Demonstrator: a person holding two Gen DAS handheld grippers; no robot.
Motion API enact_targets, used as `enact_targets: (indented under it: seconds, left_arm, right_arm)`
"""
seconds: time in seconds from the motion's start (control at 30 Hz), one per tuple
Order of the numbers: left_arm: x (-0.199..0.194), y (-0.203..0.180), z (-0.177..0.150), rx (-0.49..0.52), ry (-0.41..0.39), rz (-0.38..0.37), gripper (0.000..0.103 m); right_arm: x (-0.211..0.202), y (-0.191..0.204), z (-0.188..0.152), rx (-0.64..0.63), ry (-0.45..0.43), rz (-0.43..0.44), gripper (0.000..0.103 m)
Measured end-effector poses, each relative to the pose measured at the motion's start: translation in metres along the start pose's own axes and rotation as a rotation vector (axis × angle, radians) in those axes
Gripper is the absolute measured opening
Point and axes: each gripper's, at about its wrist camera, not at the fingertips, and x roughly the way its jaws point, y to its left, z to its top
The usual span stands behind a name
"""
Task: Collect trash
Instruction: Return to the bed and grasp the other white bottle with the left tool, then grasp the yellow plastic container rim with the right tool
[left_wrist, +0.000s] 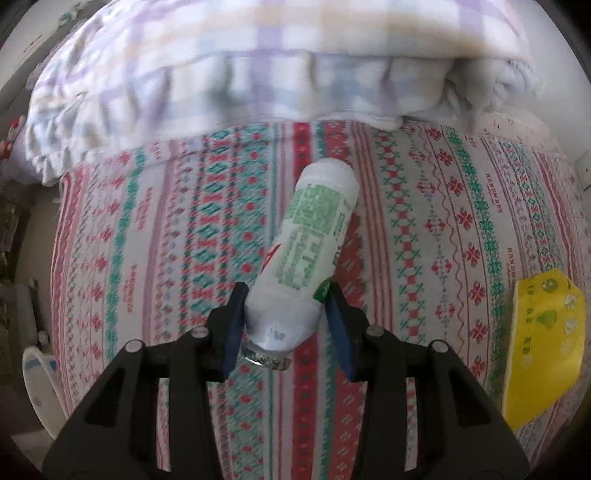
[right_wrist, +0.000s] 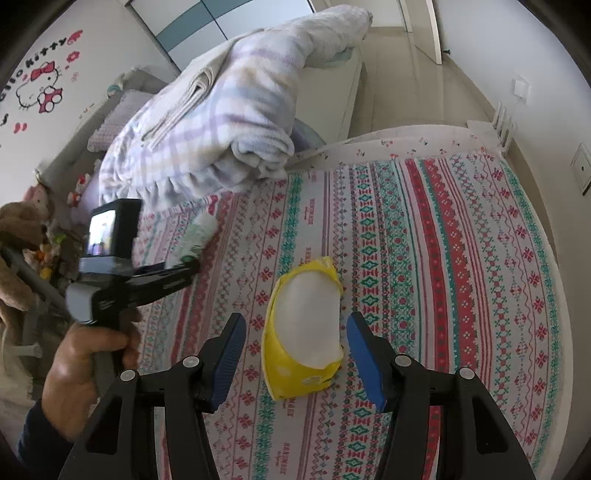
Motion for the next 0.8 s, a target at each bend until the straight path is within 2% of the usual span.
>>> enact_targets:
  seconds: [0.13, 0.3, 0.5, 0.67, 0.73, 0.8]
  left_arm:
    - [-0.020, 0.007, -0.030, -0.010, -0.037, 0.033, 0.044]
    - [-0.056, 0.023, -0.071, -0.072, -0.064, -0.026, 0.043]
    - [-0.100, 0.045, -0.106, -0.097, -0.119, -0.023, 0.043]
    - [-0.112, 0.084, -0.134, -0.139, -0.148, -0.035, 0.043]
    - [-0.113, 0.098, -0.144, -0.156, -0.153, -0.030, 0.043]
    - [-0.118, 0.111, -0.157, -0.174, -0.176, -0.012, 0.043]
  right_arm:
    - [0.007, 0.004, -0.002, -0.020, 0.017, -0.011, 0.058]
    - [0.018, 0.010, -0.003, -0.037, 0.042, -0.034, 0.058]
    - [0.032, 0.022, -0.004, -0.081, 0.064, -0.088, 0.057]
    - [0.041, 0.028, -0.006, -0.107, 0.084, -0.130, 0.048]
    - [0.044, 0.031, -0.007, -0.115, 0.089, -0.137, 0.037]
    - [0.045, 0.034, -0.008, -0.125, 0.087, -0.148, 0.031]
